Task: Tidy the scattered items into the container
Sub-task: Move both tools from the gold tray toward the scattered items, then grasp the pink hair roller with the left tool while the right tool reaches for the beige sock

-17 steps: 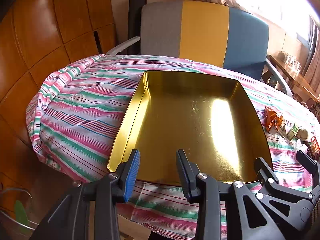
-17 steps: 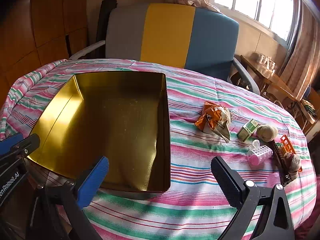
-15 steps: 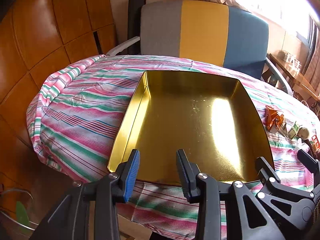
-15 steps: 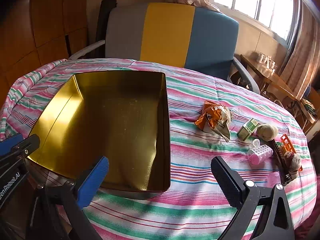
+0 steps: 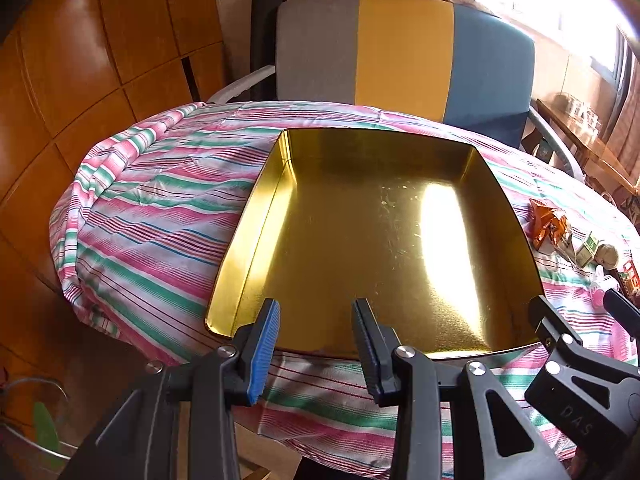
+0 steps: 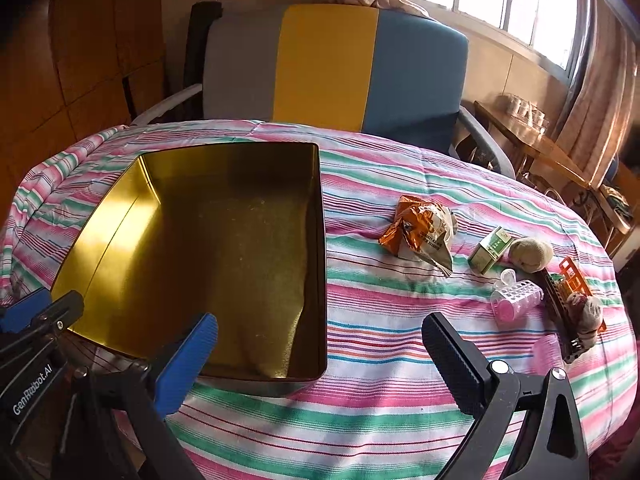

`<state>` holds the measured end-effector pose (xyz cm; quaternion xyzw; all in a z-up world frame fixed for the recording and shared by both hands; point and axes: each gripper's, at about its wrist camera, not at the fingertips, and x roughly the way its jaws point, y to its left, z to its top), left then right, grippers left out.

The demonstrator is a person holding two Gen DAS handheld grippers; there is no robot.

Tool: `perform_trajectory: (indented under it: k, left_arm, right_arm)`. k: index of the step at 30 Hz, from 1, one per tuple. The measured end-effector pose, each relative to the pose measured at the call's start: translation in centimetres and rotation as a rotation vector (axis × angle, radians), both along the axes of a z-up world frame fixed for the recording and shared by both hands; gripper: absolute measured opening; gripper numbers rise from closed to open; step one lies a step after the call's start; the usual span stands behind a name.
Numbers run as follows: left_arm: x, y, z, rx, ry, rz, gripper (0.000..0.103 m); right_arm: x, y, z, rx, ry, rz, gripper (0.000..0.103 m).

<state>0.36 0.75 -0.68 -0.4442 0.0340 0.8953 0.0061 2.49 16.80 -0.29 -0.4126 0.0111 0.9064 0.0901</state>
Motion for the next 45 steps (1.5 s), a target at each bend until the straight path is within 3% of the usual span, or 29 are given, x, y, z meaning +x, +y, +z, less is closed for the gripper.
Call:
perform_trajectory:
  k: [7,16,18,22,26,33,45]
  left_arm:
    - [0.4,3.6,0.9,0.079,0.011,-0.166,0.038]
    - [2.2,11.0,0.9,0.094,-0.015,-0.436,0.038]
    - [2.7,12.4,0.8,0.096,-0.02,-0.499,0.038]
    - [3.6,14.6,0.0,0.125,-0.068,-0.599,0.038]
    - [4.8,17.1,-1.3,0.108,-0.112,-0.666,0.038]
    - [6.0,19.7,-3.7,0.041,-0.172,-0.757,0.038]
    - [5.5,20.2,-4.5,0.07,-0.195,-0.77,0.038]
  right_arm:
    - [1.9,4.3,0.3,-0.026,0.012,-0.099,0.103]
    - [5.7,12.7,-0.5,-0.075,0.01,-0.288,0.103]
    - [6.9,14.6,-0.8,-0.113,0.015,-0.31,0.103]
    - [10.2,18.9,-2.0,-0.286,0.037,-0.336,0.103]
    - [13.2,22.0,-3.3,-0.399,0.055,-0.342,0.103]
    - [15.4,24.6,-3.8,-0.573,0.113,-0.251,0.103]
    - [13.0,28.7,-3.1,-0.756,0.2,-0.219,0.103]
